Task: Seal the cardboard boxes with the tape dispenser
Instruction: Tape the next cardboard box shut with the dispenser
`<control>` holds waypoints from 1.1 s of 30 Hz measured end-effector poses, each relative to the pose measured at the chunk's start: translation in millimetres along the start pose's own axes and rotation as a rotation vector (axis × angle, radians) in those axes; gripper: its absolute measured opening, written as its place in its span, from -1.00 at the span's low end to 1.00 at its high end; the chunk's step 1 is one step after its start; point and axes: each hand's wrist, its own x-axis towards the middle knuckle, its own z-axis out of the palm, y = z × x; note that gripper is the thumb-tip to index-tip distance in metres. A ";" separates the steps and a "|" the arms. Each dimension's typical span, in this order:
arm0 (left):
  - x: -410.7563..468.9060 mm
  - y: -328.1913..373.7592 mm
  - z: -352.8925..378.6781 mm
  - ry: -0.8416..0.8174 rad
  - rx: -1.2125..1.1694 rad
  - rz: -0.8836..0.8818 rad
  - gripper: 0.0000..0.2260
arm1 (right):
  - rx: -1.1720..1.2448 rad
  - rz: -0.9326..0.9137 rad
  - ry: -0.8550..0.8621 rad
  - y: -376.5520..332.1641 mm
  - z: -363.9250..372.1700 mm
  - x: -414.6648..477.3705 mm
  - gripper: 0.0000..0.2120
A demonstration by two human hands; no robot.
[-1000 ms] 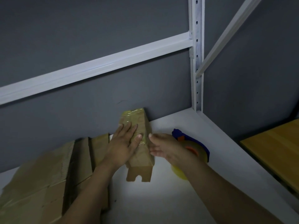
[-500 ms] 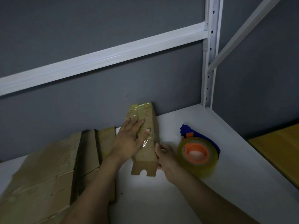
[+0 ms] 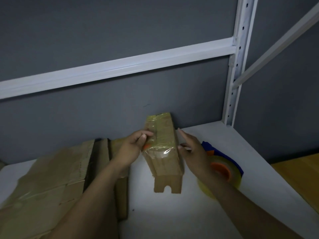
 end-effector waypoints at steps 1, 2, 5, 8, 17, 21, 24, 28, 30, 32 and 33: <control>0.1 -5.0 -8.3 -0.038 0.003 0.041 -0.77 | -0.103 -0.081 -0.054 5.1 -2.9 2.9 -0.64; 0.7 -11.7 -16.7 -0.076 0.040 0.078 -0.74 | -0.207 -0.156 -0.123 10.6 -5.7 4.5 -0.60; 0.4 -22.7 -39.6 -0.224 0.265 0.146 -0.54 | -0.359 -0.274 -0.260 14.7 -19.3 9.6 -0.58; -2.9 -21.8 -45.5 -0.384 0.272 0.063 -0.43 | -0.449 -0.343 -0.350 12.4 -39.7 17.2 -0.45; 4.1 -33.7 -23.2 -0.150 0.442 0.298 -0.55 | -0.593 -0.419 -0.398 10.1 -37.6 28.5 -0.35; 0.9 -34.8 -4.0 0.021 0.486 0.363 -0.60 | -0.600 -0.431 -0.229 16.5 -17.1 22.8 -0.45; -1.7 -34.4 -1.5 -0.016 0.587 0.359 -0.32 | -0.622 -0.463 -0.240 17.8 -17.7 20.9 -0.46; -3.2 -30.7 -8.6 -0.191 0.558 0.335 -0.18 | -0.447 -0.308 -0.438 -0.8 -31.2 25.0 -0.42; -2.0 -27.6 -5.2 -0.116 0.545 0.368 -0.33 | -0.471 -0.301 -0.370 -6.2 -26.4 29.0 -0.49; -1.1 -26.0 0.8 -0.018 0.590 0.402 -0.36 | -0.555 -0.308 -0.253 -6.7 -10.8 29.6 -0.41; -1.1 -27.0 4.6 0.017 0.631 0.425 -0.38 | -0.609 -0.318 -0.197 -3.6 -1.7 28.3 -0.39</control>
